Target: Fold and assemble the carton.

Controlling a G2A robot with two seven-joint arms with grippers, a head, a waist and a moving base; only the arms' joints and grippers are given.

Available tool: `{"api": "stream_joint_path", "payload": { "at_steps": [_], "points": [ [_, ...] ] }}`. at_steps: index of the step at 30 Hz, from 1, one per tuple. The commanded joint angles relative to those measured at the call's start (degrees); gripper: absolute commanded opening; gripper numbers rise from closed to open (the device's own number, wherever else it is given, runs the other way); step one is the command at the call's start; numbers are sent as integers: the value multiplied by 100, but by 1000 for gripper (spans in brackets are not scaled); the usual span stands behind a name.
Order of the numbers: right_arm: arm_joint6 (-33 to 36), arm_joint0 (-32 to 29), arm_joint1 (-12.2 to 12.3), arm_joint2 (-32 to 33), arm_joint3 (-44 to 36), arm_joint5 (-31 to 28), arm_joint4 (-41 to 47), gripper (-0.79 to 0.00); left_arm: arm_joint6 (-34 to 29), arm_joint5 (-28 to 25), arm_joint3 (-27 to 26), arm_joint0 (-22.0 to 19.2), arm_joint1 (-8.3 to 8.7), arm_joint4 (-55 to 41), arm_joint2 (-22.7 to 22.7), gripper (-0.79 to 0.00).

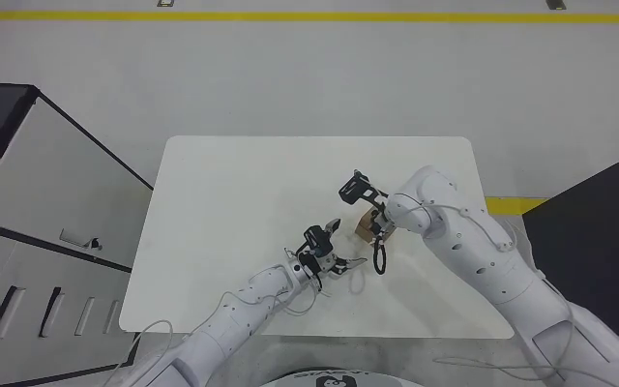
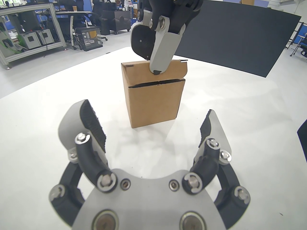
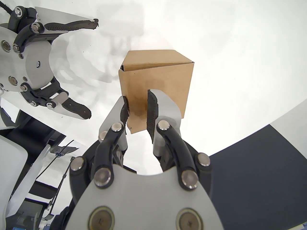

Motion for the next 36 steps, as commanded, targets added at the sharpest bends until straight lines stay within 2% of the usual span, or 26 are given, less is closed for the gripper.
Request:
{"api": "stream_joint_path", "payload": {
  "at_steps": [1, 11, 23, 31, 33, 35, 36],
  "points": [
    [-3, -2, -1, 18, -7, 3, 1, -631, -2, 4, -4, 2, 0, 0, 0, 0],
    [0, -33, -6, 67, -22, -15, 0, -659, -12, 13, -34, 23, 6, 3, 0, 0],
    [-7, -52, -20, 102, -24, -14, -28, -776, -16, 20, -69, 44, 24, 29, -16, 0],
    [-29, -69, -24, 148, -37, -13, -39, -763, -25, 27, -88, 53, 30, 21, -25, 0],
    [-34, -71, -25, 160, -43, -20, -48, -671, -28, 26, -92, 55, 32, 21, -28, 0],
    [-27, -74, -25, 174, -49, -8, -60, -409, -29, 24, -94, 56, 34, 22, -30, 0],
    [-24, -74, -24, 182, -61, -8, -68, -357, -29, 23, -95, 56, 35, 22, -31, 0]
  ]
}}
